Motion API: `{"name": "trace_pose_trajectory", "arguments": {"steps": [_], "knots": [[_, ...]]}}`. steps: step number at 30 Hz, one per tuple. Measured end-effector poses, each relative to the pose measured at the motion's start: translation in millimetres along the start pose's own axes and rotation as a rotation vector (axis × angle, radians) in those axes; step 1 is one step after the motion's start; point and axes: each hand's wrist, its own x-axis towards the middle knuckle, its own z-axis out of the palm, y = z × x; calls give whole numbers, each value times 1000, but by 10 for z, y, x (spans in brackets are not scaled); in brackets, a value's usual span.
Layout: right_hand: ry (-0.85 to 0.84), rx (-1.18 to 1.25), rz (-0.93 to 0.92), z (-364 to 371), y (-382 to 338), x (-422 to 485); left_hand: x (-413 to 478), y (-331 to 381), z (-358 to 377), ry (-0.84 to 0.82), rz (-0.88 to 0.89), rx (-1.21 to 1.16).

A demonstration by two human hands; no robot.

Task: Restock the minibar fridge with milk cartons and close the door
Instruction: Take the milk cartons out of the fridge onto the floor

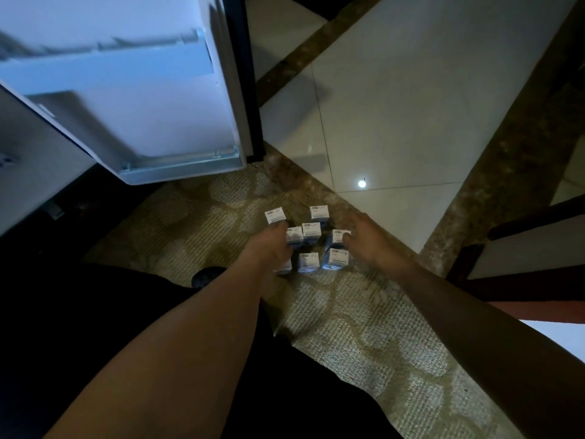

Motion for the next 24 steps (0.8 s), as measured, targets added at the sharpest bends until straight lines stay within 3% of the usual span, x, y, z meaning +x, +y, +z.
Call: {"name": "trace_pose_trajectory", "arguments": {"steps": [12, 20, 24], "knots": [[-29, -198, -330, -342, -1335, -39, -731, -288, -1335, 234, 128, 359], [-11, -270, -563, -323, -2658, -40, -1301, -974, -2195, 413, 31, 447], [-96, -347, -688, -139, -3331, 19, -1699, -1392, -2395, 481, -64, 415]]}}
